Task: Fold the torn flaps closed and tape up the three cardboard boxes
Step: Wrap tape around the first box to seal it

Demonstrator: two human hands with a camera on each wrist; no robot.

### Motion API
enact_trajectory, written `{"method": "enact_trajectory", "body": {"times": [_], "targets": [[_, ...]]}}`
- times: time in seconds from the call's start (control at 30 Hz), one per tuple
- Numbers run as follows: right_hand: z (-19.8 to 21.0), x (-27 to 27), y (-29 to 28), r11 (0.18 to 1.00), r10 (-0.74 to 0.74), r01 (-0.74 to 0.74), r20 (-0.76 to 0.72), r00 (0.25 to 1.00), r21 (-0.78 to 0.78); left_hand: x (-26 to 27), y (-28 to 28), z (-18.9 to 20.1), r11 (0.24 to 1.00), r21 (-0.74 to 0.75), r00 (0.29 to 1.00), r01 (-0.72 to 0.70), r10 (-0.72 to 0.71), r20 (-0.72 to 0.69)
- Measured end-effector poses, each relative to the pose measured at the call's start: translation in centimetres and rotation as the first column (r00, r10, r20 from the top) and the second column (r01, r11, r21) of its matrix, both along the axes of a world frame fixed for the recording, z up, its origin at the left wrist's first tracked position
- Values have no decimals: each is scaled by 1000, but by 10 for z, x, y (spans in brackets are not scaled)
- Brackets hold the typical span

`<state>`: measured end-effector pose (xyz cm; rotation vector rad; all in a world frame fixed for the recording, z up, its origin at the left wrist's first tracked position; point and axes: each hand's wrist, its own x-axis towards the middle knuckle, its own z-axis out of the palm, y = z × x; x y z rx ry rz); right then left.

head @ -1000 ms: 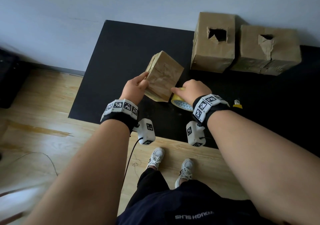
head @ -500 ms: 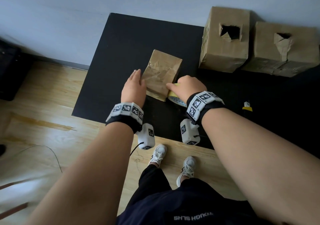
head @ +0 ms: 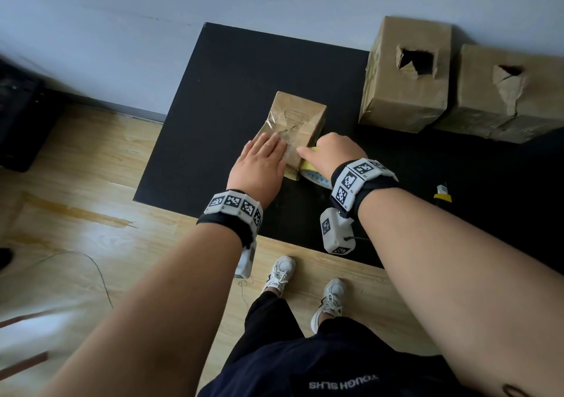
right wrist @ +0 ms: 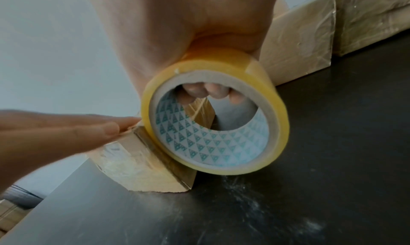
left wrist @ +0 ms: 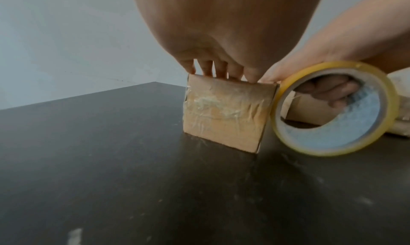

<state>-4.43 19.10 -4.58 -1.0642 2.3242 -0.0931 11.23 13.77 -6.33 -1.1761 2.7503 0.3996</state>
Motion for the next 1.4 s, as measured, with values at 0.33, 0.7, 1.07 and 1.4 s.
{"method": "enact_trajectory", "body": {"times": [0.33, 0.7, 1.07, 1.4], "targets": [[3, 0, 0, 999, -4, 3, 24, 1000, 37, -1, 4, 1, 993, 90, 997, 71, -72, 13], [13, -19, 34, 981, -64, 124, 357, 932, -149, -7, 1, -5, 998, 18, 998, 54, -54, 24], [16, -38, 46, 996, 85, -85, -2, 996, 18, -11, 33, -2, 1000, 2, 999, -28, 28, -20], [1, -40, 48, 991, 129, -130, -45, 991, -19, -42, 44, 7, 985, 28, 965, -172, 174, -197]]}}
